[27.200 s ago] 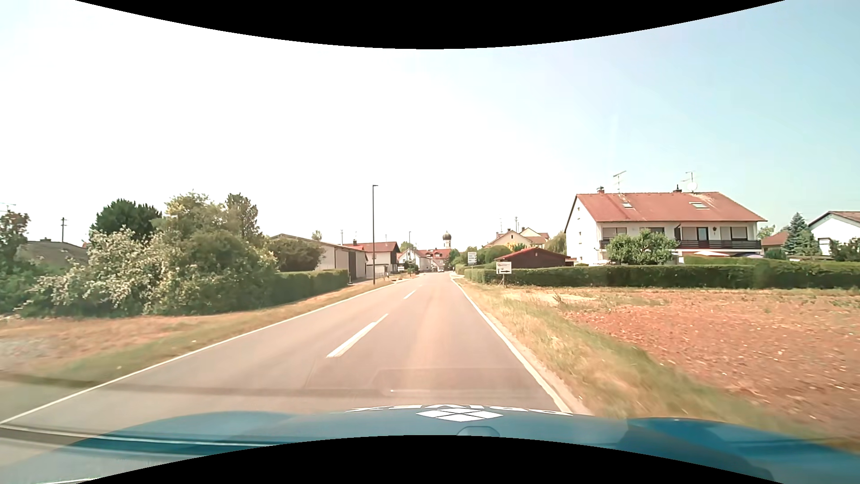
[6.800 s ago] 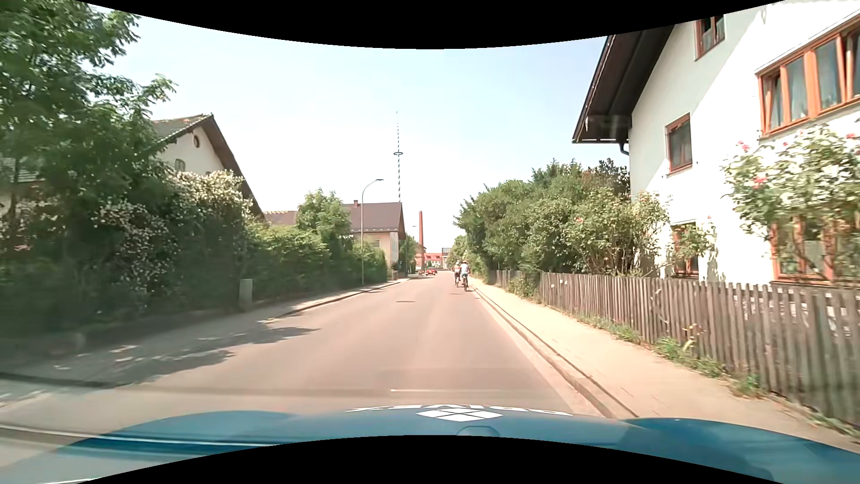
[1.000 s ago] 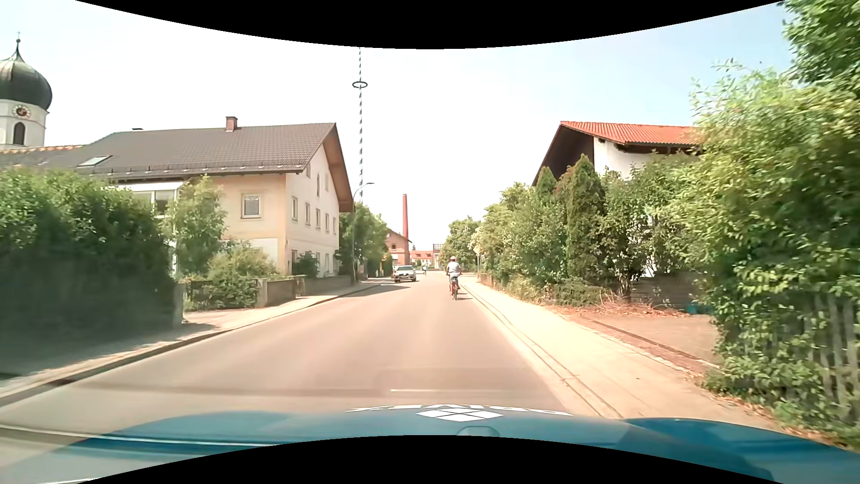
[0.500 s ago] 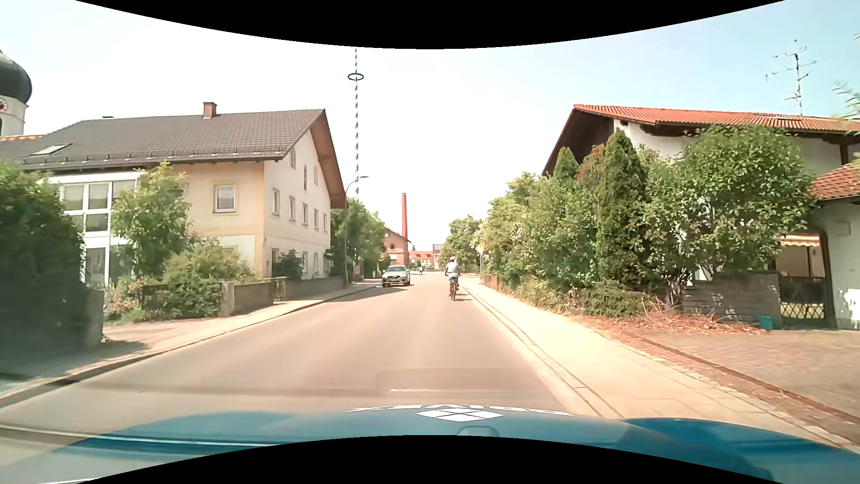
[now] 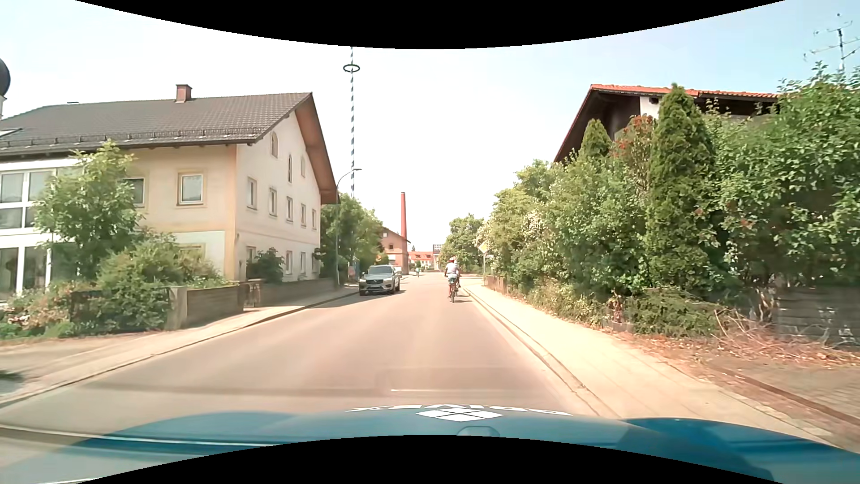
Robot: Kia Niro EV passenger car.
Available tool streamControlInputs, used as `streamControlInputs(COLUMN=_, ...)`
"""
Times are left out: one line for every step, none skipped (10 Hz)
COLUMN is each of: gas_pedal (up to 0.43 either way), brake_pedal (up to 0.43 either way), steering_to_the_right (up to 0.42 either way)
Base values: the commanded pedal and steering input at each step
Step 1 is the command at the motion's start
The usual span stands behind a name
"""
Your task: Follow the waypoints while adhering to traffic rules and regulations
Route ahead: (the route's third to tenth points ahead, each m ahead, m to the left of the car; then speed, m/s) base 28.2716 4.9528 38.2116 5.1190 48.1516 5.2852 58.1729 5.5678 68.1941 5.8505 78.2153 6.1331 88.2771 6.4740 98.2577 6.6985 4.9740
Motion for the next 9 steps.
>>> streamControlInputs(gas_pedal=0.130, brake_pedal=0.000, steering_to_the_right=0.000)
streamControlInputs(gas_pedal=0.118, brake_pedal=0.000, steering_to_the_right=0.000)
streamControlInputs(gas_pedal=0.118, brake_pedal=0.000, steering_to_the_right=0.000)
streamControlInputs(gas_pedal=0.118, brake_pedal=0.000, steering_to_the_right=0.000)
streamControlInputs(gas_pedal=0.118, brake_pedal=0.000, steering_to_the_right=-0.001)
streamControlInputs(gas_pedal=0.118, brake_pedal=0.000, steering_to_the_right=-0.002)
streamControlInputs(gas_pedal=0.118, brake_pedal=0.000, steering_to_the_right=-0.004)
streamControlInputs(gas_pedal=0.118, brake_pedal=0.000, steering_to_the_right=-0.006)
streamControlInputs(gas_pedal=0.118, brake_pedal=0.000, steering_to_the_right=-0.006)
